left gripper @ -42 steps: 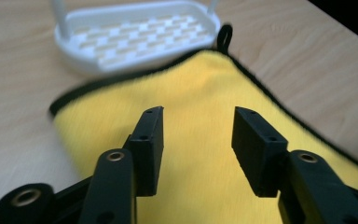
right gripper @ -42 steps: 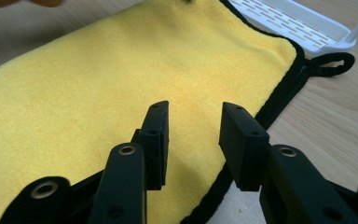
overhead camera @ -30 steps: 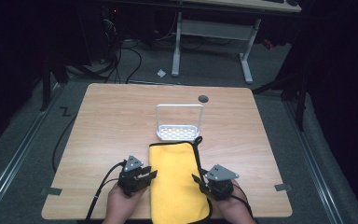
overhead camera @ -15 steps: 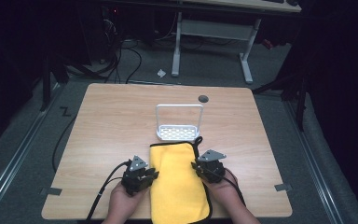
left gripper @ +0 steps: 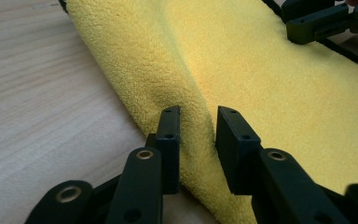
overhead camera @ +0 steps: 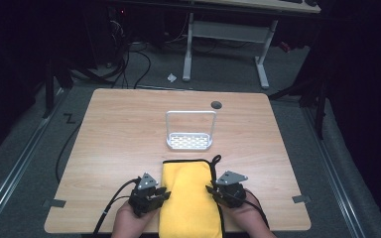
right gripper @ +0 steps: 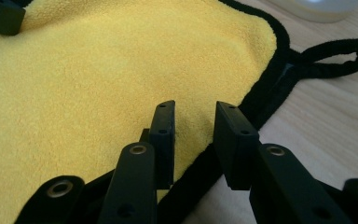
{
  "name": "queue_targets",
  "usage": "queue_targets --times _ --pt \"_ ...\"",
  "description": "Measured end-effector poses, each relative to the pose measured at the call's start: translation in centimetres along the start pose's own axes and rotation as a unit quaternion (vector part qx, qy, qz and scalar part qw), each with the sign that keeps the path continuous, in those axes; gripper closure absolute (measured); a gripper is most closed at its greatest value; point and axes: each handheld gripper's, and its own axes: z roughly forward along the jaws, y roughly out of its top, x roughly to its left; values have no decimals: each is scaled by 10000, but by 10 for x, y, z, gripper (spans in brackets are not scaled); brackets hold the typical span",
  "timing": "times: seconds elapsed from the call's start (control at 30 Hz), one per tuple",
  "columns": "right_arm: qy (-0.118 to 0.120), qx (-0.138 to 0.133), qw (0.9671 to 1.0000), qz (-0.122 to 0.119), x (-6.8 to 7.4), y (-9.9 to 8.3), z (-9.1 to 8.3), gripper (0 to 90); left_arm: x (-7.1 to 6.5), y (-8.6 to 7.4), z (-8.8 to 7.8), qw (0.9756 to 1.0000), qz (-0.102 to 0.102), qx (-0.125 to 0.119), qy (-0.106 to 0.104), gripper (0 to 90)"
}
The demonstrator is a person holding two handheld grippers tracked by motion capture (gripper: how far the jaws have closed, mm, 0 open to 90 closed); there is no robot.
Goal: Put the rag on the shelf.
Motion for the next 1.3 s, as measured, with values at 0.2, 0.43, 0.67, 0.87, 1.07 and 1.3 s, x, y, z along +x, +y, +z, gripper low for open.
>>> queue_targets --times 0.2,0.43,0.67,0.87,1.07,1.3 --pt "65 -10 10000 45 1 -5 -4 688 6 1 -3 9999 -82 -127 -79 663" --pt "166 -39 9998 32 -1 -5 -4 683 29 8 -8 9966 -625 -530 38 532" --pt "182 -82 9998 76 -2 -6 -3 682 48 29 8 9927 -929 -765 62 453" --pt "168 -56 9998 97 -2 -5 -3 681 59 40 24 9925 -1079 -558 126 469" --pt "162 -75 9998 80 -1 -6 -3 673 58 39 33 9937 -935 -533 323 512" --pt "197 -57 9997 99 -1 -5 -3 647 49 41 39 9958 -571 -487 528 641"
